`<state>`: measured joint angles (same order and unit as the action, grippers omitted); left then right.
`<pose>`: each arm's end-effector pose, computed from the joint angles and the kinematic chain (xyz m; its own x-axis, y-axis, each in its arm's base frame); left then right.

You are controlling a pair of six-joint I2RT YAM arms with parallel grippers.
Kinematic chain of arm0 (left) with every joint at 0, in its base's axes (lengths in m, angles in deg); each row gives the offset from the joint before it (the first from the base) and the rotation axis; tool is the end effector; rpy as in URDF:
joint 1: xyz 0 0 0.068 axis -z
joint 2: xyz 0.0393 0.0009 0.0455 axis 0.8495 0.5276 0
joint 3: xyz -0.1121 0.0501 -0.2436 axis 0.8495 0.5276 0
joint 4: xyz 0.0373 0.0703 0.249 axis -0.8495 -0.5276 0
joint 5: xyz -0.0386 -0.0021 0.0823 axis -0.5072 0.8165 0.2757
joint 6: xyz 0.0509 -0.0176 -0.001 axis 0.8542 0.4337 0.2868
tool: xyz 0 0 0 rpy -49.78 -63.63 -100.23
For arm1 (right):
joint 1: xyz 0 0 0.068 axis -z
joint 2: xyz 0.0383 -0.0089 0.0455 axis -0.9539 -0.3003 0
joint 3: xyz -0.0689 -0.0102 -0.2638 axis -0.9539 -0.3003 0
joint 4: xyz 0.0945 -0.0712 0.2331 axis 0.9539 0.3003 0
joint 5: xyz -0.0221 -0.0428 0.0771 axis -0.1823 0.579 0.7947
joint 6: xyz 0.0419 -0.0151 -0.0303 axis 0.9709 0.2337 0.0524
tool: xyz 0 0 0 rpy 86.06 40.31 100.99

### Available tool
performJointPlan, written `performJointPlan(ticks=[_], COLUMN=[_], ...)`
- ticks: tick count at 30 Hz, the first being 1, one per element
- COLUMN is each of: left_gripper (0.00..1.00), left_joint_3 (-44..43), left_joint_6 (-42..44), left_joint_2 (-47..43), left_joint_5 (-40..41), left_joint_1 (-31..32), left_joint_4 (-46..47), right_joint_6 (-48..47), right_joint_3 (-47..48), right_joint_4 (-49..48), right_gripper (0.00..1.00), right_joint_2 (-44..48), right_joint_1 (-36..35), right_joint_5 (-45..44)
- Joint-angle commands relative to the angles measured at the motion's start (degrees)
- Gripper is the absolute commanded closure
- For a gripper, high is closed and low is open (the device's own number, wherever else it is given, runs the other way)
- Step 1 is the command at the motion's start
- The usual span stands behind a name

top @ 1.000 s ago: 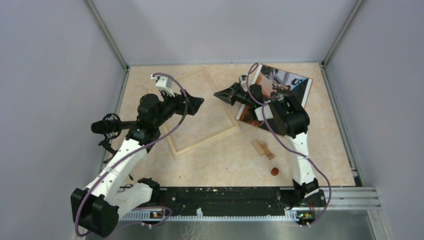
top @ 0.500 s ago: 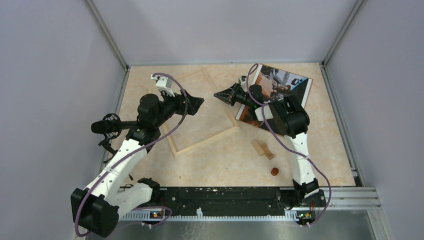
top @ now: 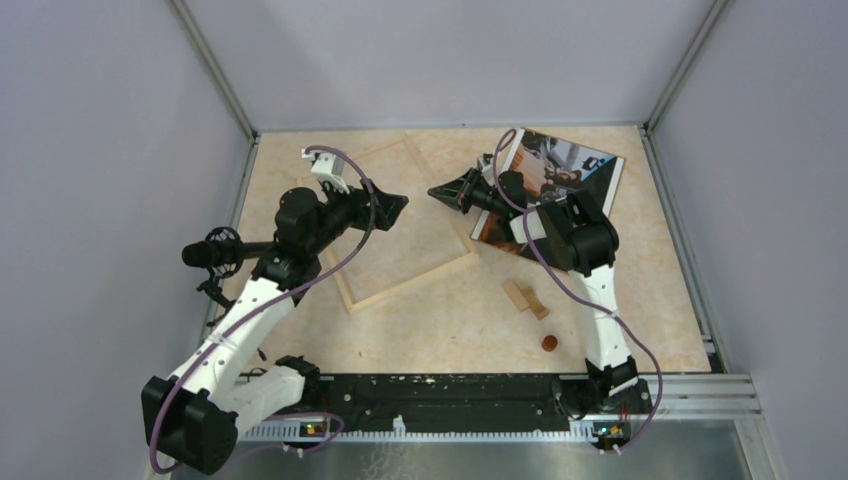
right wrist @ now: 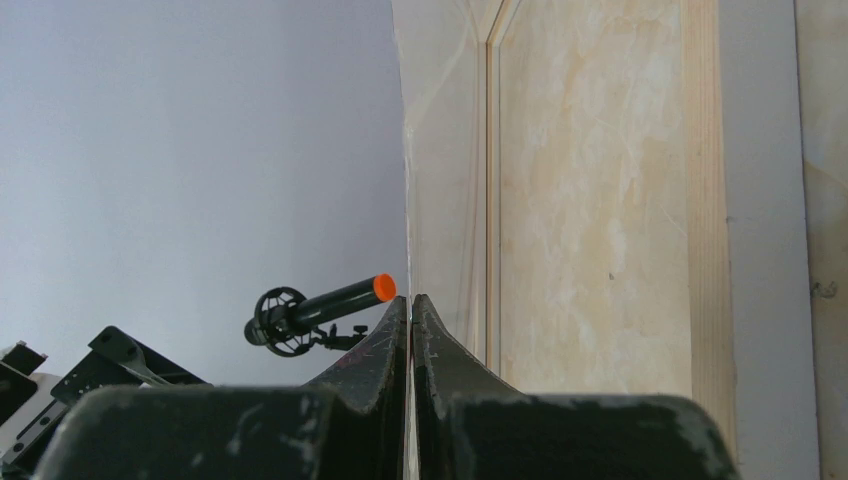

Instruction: Put the photo into the frame

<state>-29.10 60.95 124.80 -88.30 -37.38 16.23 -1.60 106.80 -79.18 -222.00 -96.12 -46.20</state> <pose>0.2186 -0.0932 0.3409 -0.3318 -0.3100 -0.8910 0.4993 0.7436 -0.4446 0.4275 0.2110 0.1183 -0.8817 0.4619 -0.0968 -0.0943 0.0285 0.9951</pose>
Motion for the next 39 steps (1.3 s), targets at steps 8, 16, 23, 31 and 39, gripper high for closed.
performJointPlan(ticks=[8, 16, 23, 31, 39], left_gripper=[0.02, 0.02, 0.02, 0.02, 0.02], left_joint_3=[-1.2, -1.1, -1.2, -1.1, -1.1], left_joint_6=[0.0, 0.0, -0.1, -0.2, -0.3], left_joint_2=[-1.5, -1.4, -1.4, -1.4, -1.4], left_joint_5=[-0.9, -0.9, -0.9, -1.0, -1.2], left_joint_1=[-0.1, -0.2, -0.1, -0.1, -0.1], left_joint_4=[3.3, 3.3, 3.3, 3.4, 3.5], right_joint_6=[0.4, 0.5, 0.8, 0.6, -1.5], right_joint_3=[-1.9, -1.2, -0.5, -0.1, 0.4], right_joint_4=[-3.8, -4.0, -4.8, -5.5, -3.5], right_gripper=[1.0, 1.0, 1.0, 1.0, 0.96], right_joint_2=[0.8, -0.5, -1.9, -3.0, -3.2], right_joint_1=[-0.6, -0.9, -1.2, -1.2, -1.5], right_joint_5=[-0.2, -0.2, -0.2, -0.4, -0.9])
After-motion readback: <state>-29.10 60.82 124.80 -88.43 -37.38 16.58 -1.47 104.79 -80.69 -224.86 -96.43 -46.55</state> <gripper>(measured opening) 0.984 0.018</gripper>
